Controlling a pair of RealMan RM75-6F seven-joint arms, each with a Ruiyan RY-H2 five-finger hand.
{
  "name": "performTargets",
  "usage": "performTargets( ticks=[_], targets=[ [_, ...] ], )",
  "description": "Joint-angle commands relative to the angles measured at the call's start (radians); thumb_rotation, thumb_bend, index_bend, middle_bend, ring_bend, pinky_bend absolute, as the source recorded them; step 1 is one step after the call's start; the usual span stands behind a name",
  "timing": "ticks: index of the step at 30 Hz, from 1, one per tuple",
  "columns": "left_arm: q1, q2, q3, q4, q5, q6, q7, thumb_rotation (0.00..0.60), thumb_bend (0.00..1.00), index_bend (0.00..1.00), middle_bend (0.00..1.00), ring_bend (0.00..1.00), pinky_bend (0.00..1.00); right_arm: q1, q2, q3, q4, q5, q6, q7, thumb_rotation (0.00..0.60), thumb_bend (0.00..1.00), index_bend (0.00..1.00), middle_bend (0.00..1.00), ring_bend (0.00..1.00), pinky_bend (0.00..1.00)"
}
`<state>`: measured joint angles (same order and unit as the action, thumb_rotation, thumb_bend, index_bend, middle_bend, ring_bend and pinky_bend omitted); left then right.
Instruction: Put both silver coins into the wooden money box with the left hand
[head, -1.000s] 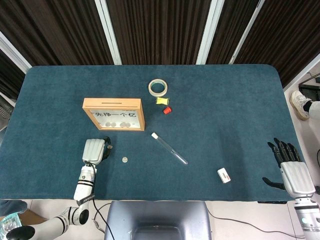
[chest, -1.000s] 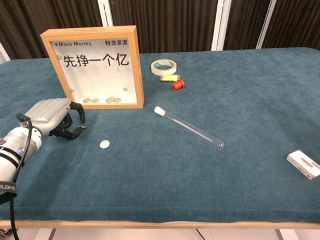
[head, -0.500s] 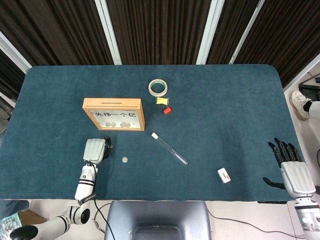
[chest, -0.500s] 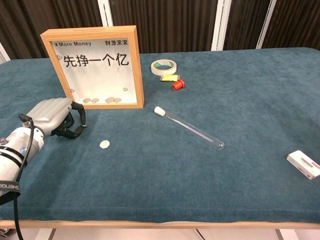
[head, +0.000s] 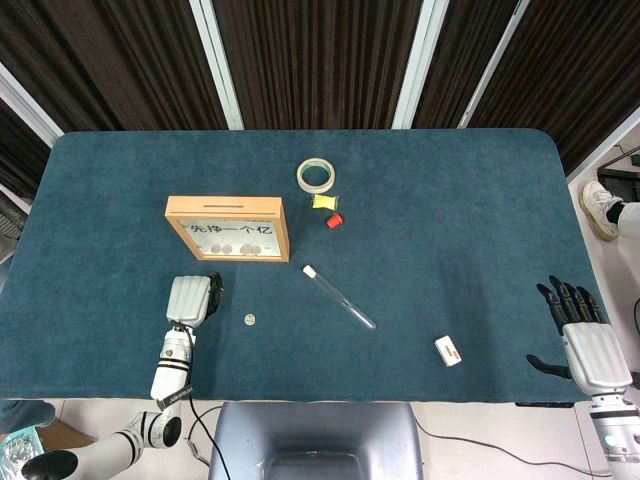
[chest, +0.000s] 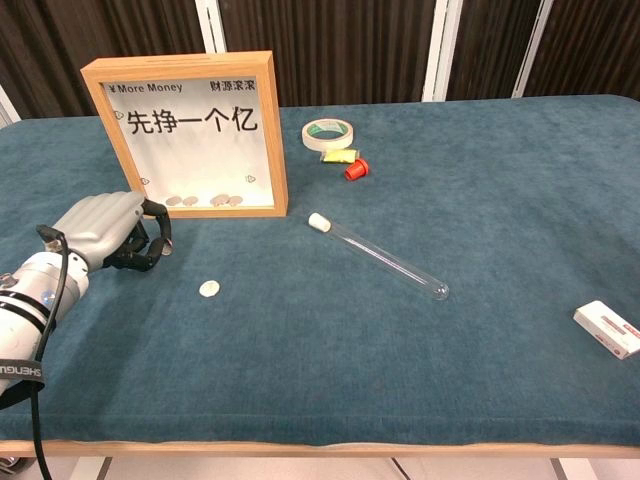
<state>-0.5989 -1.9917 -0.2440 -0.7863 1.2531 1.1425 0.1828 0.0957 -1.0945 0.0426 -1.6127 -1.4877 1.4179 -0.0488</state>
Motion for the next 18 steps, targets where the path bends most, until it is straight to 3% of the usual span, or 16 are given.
performTargets(
  ticks=[1,9,14,18],
  targets=[
    [0.003,0.006,0.001,-0.007,0.001,0.003,0.0,0.6,0.51,0.58,1.0,1.0,1.0,0.0,0.0,0.0,0.0,-0.001,0.001,0.0,0.6,0.14,0.0,0.0,0.0,0.0],
    [0.015,0.05,-0.005,-0.065,0.034,0.085,0.001,0.6,0.49,0.59,1.0,1.0,1.0,0.002,-0.001,-0.002,0.0,-0.001,-0.004,-0.004,0.6,0.14,0.0,0.0,0.0,0.0],
    [0.028,0.127,-0.05,-0.196,0.073,0.231,0.017,0.6,0.48,0.59,1.0,1.0,1.0,0.004,-0.004,-0.004,-0.001,-0.003,-0.009,-0.013,0.6,0.14,0.0,0.0,0.0,0.0],
    [0.028,0.21,-0.115,-0.363,0.079,0.321,0.107,0.6,0.49,0.58,1.0,1.0,1.0,0.006,-0.004,-0.007,-0.005,-0.008,-0.011,-0.015,0.6,0.14,0.0,0.0,0.0,0.0]
  ],
)
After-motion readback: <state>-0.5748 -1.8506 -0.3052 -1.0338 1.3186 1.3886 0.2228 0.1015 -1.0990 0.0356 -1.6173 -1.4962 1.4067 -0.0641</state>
